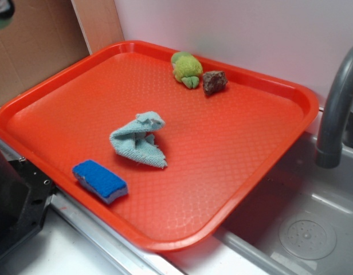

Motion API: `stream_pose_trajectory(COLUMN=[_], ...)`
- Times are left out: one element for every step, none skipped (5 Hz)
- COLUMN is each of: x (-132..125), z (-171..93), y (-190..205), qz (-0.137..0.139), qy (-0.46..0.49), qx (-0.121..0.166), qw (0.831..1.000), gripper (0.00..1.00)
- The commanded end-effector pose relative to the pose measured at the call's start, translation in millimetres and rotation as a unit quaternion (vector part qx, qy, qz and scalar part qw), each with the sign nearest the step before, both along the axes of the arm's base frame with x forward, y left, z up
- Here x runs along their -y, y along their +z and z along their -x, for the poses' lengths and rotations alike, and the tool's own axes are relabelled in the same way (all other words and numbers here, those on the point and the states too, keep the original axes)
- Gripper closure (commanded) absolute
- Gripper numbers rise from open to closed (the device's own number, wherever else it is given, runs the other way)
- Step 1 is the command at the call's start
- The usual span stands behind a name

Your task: Grab the green ball.

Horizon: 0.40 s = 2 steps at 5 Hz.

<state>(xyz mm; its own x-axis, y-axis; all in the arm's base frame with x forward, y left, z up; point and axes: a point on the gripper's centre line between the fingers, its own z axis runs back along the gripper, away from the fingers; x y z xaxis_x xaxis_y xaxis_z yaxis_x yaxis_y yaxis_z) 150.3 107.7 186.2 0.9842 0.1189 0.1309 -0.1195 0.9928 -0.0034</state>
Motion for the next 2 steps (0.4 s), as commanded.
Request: stream_pose_trajectory(x=[23.9, 39.2], z=[-39.8, -38.6], y=[2.8, -11.4], qz=[-0.044, -0.049], qy=[0.076, 0.055], qx=[0.015, 0.007], qw=[0.996, 0.997], gripper=[1.0, 1.0])
